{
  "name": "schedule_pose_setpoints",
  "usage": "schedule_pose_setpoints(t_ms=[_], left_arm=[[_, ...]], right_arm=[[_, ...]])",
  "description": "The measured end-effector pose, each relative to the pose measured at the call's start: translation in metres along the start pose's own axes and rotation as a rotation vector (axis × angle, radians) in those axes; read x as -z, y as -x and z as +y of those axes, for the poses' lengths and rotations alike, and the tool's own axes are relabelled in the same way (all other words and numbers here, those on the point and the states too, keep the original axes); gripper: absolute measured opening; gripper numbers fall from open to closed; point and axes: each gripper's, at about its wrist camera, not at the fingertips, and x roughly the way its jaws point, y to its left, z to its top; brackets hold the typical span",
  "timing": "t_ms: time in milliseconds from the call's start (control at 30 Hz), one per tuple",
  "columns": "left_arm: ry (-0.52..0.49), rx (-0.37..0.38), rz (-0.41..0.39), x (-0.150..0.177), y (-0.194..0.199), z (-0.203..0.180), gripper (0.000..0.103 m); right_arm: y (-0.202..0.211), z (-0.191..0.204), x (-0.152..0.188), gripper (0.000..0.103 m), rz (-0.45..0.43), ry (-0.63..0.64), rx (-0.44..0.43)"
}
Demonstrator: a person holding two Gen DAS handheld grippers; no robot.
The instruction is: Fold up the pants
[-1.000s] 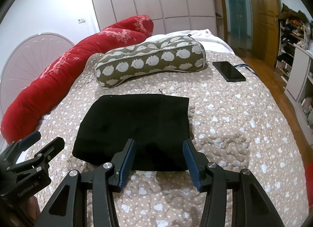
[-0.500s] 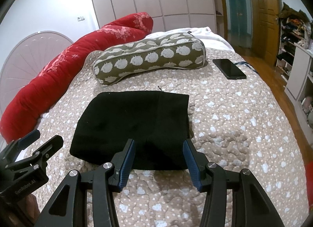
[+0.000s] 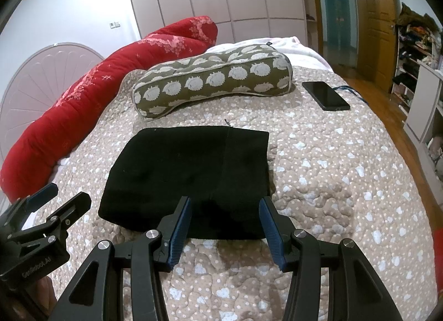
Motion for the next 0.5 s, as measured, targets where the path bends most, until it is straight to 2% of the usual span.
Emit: schedule_pose_setpoints(t_ms=[500], left_arm=[[0.002, 0.007, 0.006, 0.0013, -0.0001, -0.0016, 0.086]], right_arm=[[-0.0006, -0.0016, 0.0019, 0.049, 0.005, -0.002, -0.001]])
